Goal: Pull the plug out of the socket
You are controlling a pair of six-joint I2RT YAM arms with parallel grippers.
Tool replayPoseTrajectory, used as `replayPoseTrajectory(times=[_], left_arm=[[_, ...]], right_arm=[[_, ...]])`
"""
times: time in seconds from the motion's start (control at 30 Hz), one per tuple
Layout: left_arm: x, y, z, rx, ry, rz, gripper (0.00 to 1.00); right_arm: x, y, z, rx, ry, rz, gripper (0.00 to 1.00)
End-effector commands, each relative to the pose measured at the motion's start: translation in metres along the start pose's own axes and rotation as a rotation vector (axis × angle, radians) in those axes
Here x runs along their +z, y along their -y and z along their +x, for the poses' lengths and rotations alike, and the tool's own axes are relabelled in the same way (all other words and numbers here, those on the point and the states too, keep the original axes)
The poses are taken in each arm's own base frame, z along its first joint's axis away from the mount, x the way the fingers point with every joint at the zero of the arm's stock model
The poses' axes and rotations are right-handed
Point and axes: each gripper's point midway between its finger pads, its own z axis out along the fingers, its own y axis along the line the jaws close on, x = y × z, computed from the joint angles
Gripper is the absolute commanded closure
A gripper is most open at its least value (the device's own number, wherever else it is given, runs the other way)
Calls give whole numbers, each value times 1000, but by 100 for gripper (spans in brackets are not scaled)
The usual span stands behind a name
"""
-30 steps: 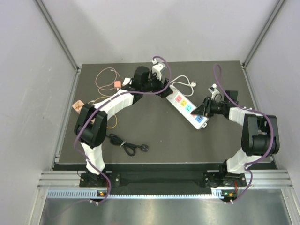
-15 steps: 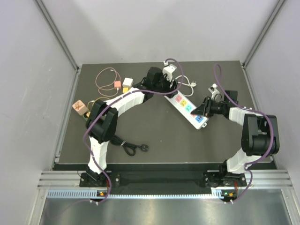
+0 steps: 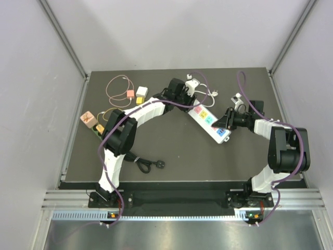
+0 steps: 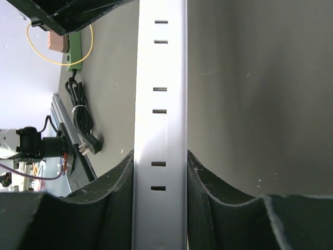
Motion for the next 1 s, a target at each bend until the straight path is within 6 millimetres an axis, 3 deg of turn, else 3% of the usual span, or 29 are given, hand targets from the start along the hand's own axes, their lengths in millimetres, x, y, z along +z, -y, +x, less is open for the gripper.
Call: replayPoseTrajectory(times=[0.0, 0.1, 0.17, 0.37, 0.7, 0.83, 0.97], left_arm=[[-7, -2, -26, 38, 53, -17, 55], [-6, -2, -28, 27, 59, -17, 68], [-8, -3, -32, 18, 66, -25, 99], [-20, 7, -45, -52, 102, 8, 100], [-50, 27, -53, -358, 71, 100, 100], [-63, 12, -52, -300, 73, 58, 100], [-75, -8, -51, -134, 83, -54, 100]], right_arm=[[-8, -30, -30, -166, 67, -124, 100], [-8, -30, -30, -165, 67, -122, 100], [-8, -29, -30, -166, 68, -121, 100], [-8, -26, -32, -171, 71, -94, 100], [-11, -19, -34, -188, 83, -22, 100], [-11, -17, -36, -191, 86, -8, 100], [-12, -14, -36, -193, 87, 9, 100]])
